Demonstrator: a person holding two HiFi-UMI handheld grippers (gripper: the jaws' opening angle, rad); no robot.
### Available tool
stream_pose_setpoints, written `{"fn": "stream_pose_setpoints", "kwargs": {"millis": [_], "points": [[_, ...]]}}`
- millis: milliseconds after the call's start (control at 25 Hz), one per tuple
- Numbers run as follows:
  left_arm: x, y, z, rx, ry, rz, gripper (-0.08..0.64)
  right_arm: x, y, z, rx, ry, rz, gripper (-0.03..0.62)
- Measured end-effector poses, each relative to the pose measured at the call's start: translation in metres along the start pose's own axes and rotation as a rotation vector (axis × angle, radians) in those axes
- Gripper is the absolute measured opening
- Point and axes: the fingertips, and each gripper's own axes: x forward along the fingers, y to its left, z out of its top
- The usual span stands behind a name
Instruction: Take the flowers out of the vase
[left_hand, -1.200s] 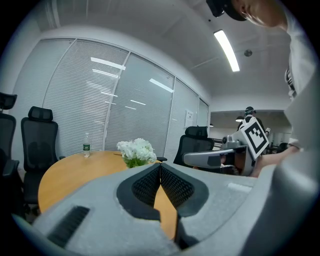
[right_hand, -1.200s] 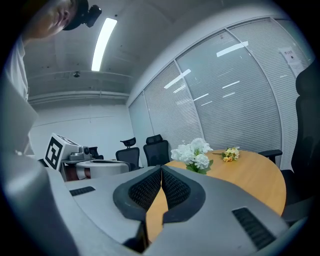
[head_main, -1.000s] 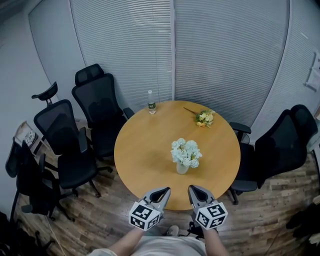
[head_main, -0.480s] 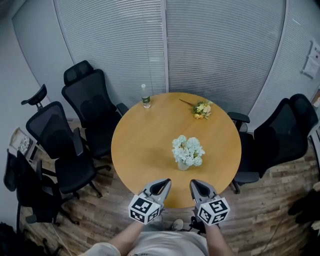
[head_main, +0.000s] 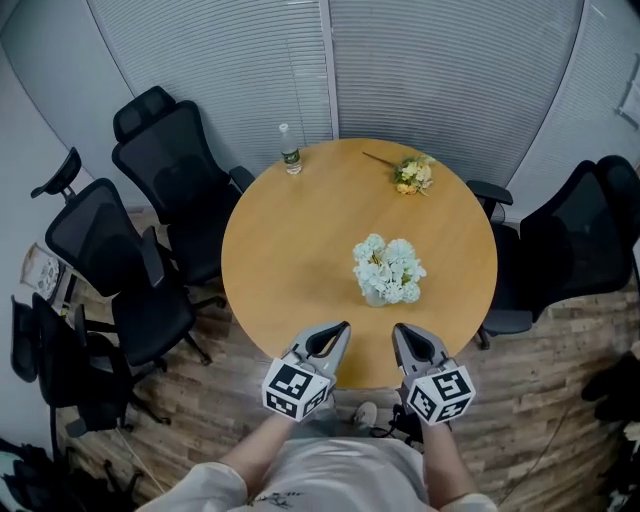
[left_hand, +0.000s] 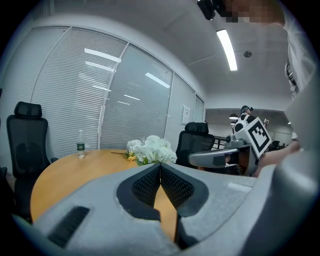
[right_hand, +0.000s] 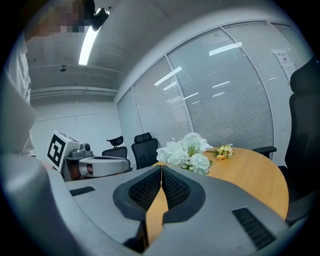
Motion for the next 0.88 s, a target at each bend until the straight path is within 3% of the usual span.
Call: {"fn": "stream_pose_setpoints", "kwargs": {"millis": [880], "points": [[0.057, 0.023, -0.047, 0.015, 0.071, -0.056, 0.011, 0.033, -0.037, -0.031, 0.03, 0.034, -0.074, 0.008]]}}
